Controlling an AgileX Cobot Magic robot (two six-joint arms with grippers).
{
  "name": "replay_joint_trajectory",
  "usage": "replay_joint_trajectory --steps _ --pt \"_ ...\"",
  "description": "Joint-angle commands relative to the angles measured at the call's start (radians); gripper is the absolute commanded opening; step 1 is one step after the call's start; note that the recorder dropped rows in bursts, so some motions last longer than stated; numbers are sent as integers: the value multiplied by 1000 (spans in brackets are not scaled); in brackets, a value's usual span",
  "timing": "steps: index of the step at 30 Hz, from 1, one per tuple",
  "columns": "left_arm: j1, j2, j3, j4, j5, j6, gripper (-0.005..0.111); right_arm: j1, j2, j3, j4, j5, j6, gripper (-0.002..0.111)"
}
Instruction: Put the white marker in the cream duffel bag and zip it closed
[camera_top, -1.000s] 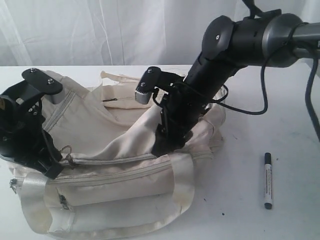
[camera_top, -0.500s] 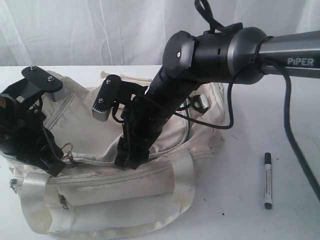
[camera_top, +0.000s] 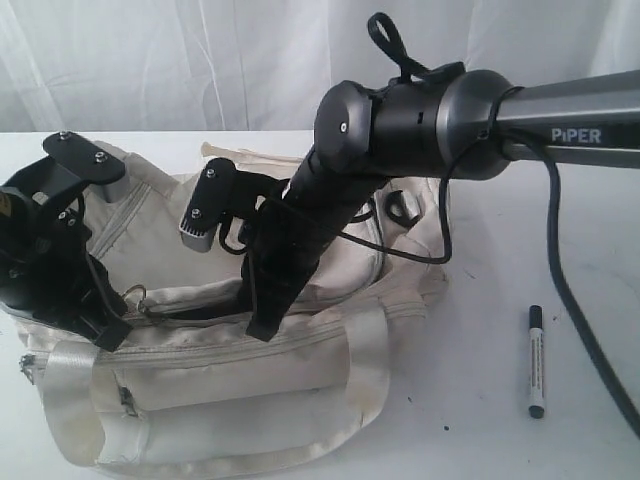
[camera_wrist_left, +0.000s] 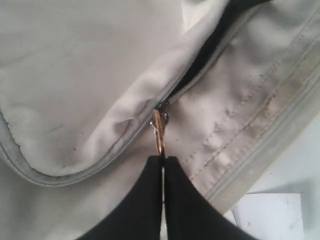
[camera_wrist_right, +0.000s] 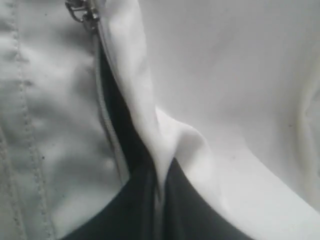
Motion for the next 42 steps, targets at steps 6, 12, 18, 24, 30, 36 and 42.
replay_joint_trajectory --steps 6,12,18,24,30,36,42 --pt "3 -11 6 -8 -113 -80 0 -2 -106 0 -218 -6 206 0" --pt "4 -11 6 76 -54 -113 0 -2 -108 0 -225 62 218 0" --pt "70 -11 6 352 -41 -323 0 -2 -108 0 -225 97 239 0" --pt "205 -8 6 359 -148 -324 0 -2 -108 0 -225 95 253 0" --pt "285 24 6 359 -212 -276 0 -2 -108 0 -219 95 257 0" --pt "292 42 6 357 -225 -289 0 -2 -108 0 -219 96 257 0" --pt "292 40 6 355 -225 -309 3 -2 -108 0 -219 97 273 0"
